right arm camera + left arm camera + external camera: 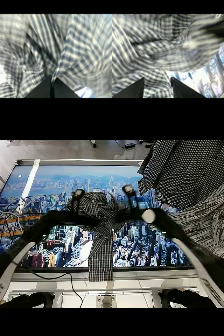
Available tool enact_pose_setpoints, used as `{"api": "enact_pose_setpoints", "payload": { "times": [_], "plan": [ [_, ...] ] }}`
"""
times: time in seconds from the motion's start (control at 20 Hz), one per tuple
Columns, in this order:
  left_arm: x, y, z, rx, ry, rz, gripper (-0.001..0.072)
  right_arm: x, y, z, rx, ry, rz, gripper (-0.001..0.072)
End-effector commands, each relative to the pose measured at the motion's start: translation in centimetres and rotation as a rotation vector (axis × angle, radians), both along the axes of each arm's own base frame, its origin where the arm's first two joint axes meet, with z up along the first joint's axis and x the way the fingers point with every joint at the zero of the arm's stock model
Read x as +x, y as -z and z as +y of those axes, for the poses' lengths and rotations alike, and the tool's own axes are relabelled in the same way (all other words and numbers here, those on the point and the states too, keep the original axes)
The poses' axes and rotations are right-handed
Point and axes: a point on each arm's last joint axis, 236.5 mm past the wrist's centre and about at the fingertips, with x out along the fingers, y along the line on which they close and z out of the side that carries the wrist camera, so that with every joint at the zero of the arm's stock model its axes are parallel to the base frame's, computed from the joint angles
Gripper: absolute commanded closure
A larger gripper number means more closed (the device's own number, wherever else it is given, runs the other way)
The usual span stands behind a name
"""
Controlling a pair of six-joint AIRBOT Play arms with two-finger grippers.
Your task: Fold the clothes and pants, and hang the long-sleeved shirts on hangers.
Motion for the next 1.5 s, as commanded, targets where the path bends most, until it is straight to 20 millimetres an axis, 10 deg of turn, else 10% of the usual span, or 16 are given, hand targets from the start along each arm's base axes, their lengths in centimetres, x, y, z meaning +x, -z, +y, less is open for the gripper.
{"api": "enact_pose_setpoints", "payload": {
  "times": [0.0, 0.25, 0.45, 0.65, 0.9, 1.05, 1.45],
  "plan": [
    [0.6, -5.6, 2.4, -0.003, 0.001, -0.171, 0.0289, -1.7, -14.9, -3.2, -0.037, -0.064, -0.376, 0.0677],
    [-0.4, -12.3, 4.4, -0.015, -0.004, -0.359, 0.0289, -7.8, -33.4, -5.4, -0.066, -0.127, -0.816, 0.0678],
    [-1.5, -16.8, 4.4, -0.052, -0.003, -0.452, 0.029, -10.9, -38.6, -2.8, -0.027, -0.279, -0.965, 0.0679],
    [-2.8, -19.8, 3.7, 0.014, 0.141, -0.6, 0.029, -13.6, -30.1, 1.3, -0.092, -0.641, -0.718, 0.0677],
    [-7.9, -18.1, 0.4, 0.066, 0.527, -0.698, 0.0208, -18.1, -19.9, -0.1, -0.202, -0.893, -0.273, 0.0673],
    [-9.5, -17.3, -1.8, 0.08, 0.665, -0.762, 0.0029, -21.0, -18.3, -1.3, -0.2, -0.931, -0.104, 0.0673],
    [-15.1, -12.1, -9.3, 0.013, 0.936, -0.663, 0.0029, -22.6, -17.7, -1.9, -0.188, -0.928, 0.005, 0.0673]
  ]
}}
